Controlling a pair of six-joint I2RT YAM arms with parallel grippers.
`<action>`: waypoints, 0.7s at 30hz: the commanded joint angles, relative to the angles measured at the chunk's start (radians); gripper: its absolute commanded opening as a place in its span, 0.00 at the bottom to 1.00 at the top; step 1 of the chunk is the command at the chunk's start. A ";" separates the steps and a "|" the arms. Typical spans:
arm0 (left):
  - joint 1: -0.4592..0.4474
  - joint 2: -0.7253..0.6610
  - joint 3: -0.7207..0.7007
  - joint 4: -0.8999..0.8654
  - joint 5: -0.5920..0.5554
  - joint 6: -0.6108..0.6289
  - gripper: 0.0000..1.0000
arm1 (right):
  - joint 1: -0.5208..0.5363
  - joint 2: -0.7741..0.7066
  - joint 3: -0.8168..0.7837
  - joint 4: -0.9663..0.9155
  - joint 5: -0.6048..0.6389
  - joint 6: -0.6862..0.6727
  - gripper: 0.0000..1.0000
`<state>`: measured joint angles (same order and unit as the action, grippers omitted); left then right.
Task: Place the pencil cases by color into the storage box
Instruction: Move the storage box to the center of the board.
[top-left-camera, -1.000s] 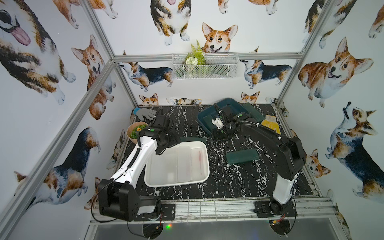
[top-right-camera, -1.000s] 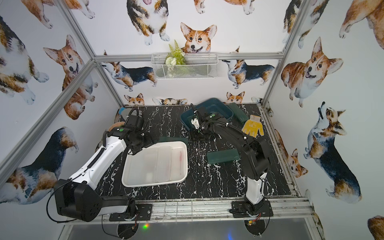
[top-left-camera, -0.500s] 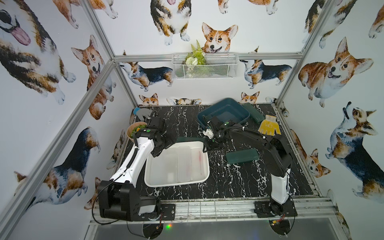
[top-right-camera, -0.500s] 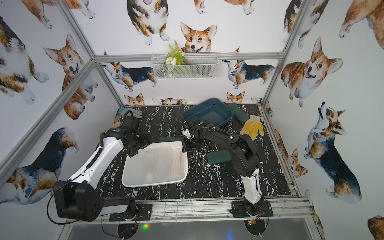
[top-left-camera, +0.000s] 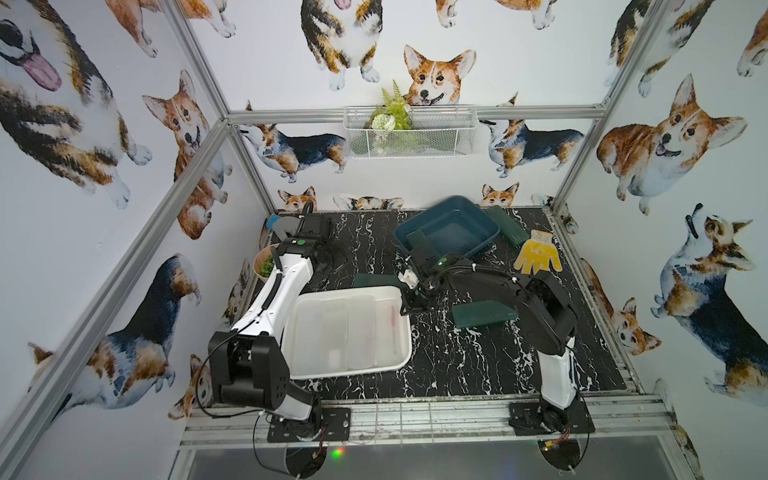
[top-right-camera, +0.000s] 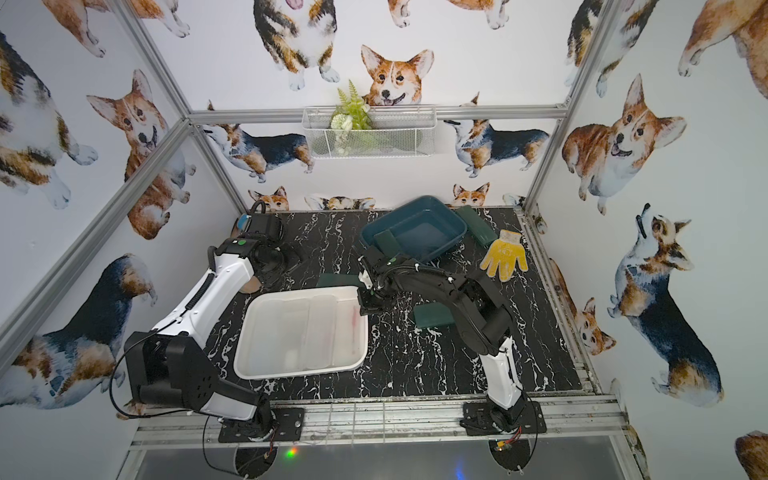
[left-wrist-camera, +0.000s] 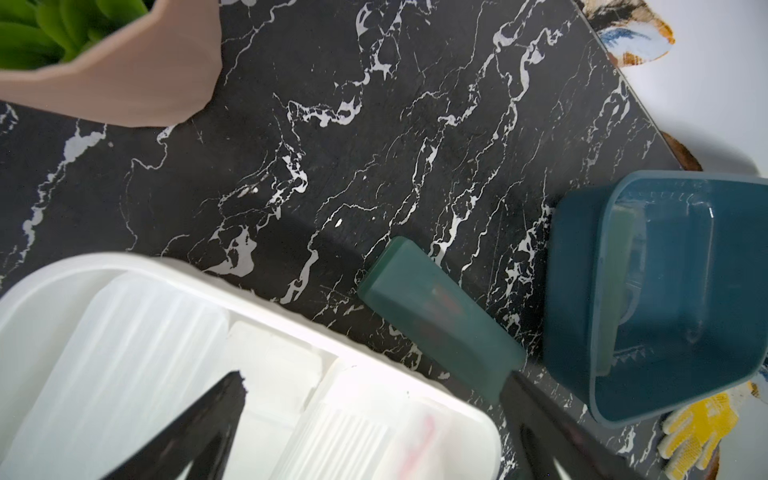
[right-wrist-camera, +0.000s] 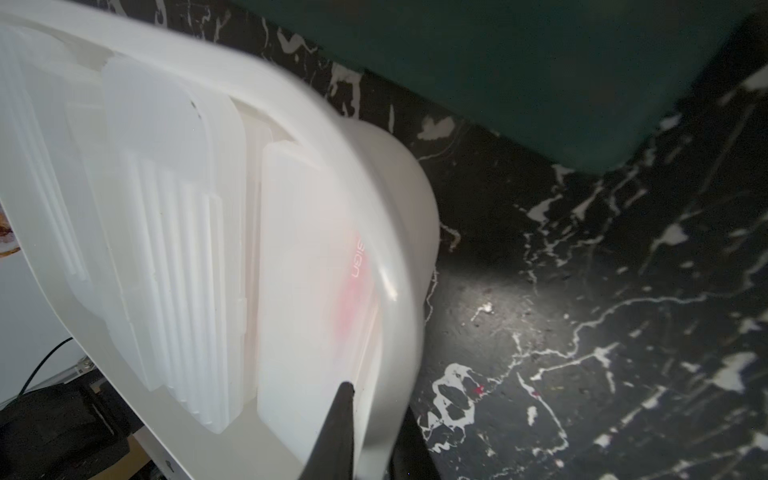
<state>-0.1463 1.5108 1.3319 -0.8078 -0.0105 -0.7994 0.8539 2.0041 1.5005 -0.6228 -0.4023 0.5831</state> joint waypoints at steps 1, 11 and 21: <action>0.003 0.011 0.023 0.011 -0.020 -0.007 0.99 | 0.027 -0.005 -0.019 0.031 -0.010 0.012 0.11; 0.005 -0.010 -0.015 0.008 -0.032 0.011 0.99 | 0.051 -0.073 -0.031 0.030 0.112 -0.001 0.36; -0.017 -0.049 -0.082 -0.016 -0.017 0.020 0.98 | -0.070 -0.029 0.107 -0.065 0.148 -0.033 0.49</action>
<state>-0.1455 1.4651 1.2507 -0.8066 -0.0284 -0.7921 0.8219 1.9690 1.5761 -0.6388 -0.2863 0.5735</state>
